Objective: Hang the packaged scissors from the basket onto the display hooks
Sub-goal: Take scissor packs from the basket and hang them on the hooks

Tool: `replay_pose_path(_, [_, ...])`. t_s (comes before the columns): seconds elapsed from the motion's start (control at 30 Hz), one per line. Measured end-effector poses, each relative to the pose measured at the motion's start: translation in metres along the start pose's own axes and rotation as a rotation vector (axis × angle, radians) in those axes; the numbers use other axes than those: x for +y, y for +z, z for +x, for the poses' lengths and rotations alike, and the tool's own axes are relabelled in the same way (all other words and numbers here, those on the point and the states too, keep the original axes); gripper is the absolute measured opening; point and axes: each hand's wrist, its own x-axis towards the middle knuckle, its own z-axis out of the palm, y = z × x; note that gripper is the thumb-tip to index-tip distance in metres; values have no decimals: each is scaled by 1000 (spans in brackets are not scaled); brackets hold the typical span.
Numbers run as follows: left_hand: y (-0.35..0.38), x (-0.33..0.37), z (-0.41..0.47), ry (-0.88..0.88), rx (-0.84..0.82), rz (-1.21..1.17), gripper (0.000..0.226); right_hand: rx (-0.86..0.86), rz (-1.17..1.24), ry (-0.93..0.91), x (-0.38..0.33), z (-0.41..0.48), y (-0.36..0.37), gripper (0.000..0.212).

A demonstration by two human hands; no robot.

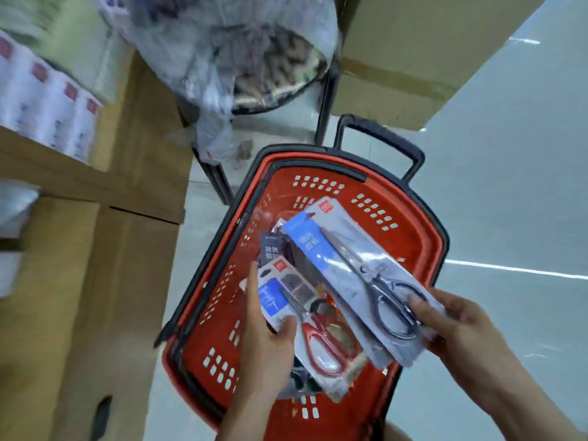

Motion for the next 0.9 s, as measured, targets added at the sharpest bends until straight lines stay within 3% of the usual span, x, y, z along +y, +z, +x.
replay_pose_path(0.1, [-17, 50, -53, 51, -26, 1, 60, -29, 75, 4, -35, -51, 10, 35])
replay_pose_path(0.27, [-37, 134, -137, 128, 95, -150, 49, -133, -2, -99, -107, -131, 5, 32])
replay_pose_path(0.43, [-37, 204, -219, 187, 205, -356, 10, -313, -182, -231, -170, -188, -9, 39])
replay_pose_path(0.5, [-32, 222, -251, 229, 249, -353, 28, -374, -216, -267, -190, -215, -11, 46])
replay_pose_path(0.6, [-30, 246, -293, 292, 348, -377, 30, -454, -246, -363, -216, -255, -15, 59])
replay_pose_path(0.7, [-32, 264, -331, 345, 417, -489, 28, -517, -198, -464, -241, -293, -19, 51])
replay_pose_path(0.8, [-37, 273, -363, 364, 459, -603, 30, -550, -170, -535, -255, -321, -17, 57])
replay_pose_path(0.9, [-47, 277, -398, 392, 565, -700, 31, -571, -43, -536, -261, -349, -7, 40])
